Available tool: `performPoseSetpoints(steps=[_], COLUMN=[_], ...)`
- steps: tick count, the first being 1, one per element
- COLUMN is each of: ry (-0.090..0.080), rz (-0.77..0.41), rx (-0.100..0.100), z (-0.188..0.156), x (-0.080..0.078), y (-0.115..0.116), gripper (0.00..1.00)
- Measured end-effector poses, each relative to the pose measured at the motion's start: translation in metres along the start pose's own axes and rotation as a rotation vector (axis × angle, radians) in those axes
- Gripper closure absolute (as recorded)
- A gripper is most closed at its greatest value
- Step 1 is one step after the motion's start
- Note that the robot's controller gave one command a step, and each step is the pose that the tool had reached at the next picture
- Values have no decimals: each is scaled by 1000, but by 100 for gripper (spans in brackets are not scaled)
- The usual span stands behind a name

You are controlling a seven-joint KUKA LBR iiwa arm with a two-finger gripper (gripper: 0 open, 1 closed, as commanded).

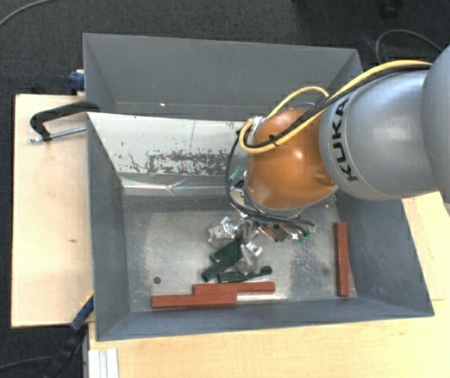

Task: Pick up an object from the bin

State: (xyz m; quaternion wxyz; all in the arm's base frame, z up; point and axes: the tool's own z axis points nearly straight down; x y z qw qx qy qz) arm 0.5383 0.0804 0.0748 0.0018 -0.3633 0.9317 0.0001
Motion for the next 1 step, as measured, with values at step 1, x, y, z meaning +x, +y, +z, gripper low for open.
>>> performPoseSetpoints(steps=[1], ry=[-10], rz=[-42], rx=[7], z=[-149], x=[-4], y=[-4], gripper=[100])
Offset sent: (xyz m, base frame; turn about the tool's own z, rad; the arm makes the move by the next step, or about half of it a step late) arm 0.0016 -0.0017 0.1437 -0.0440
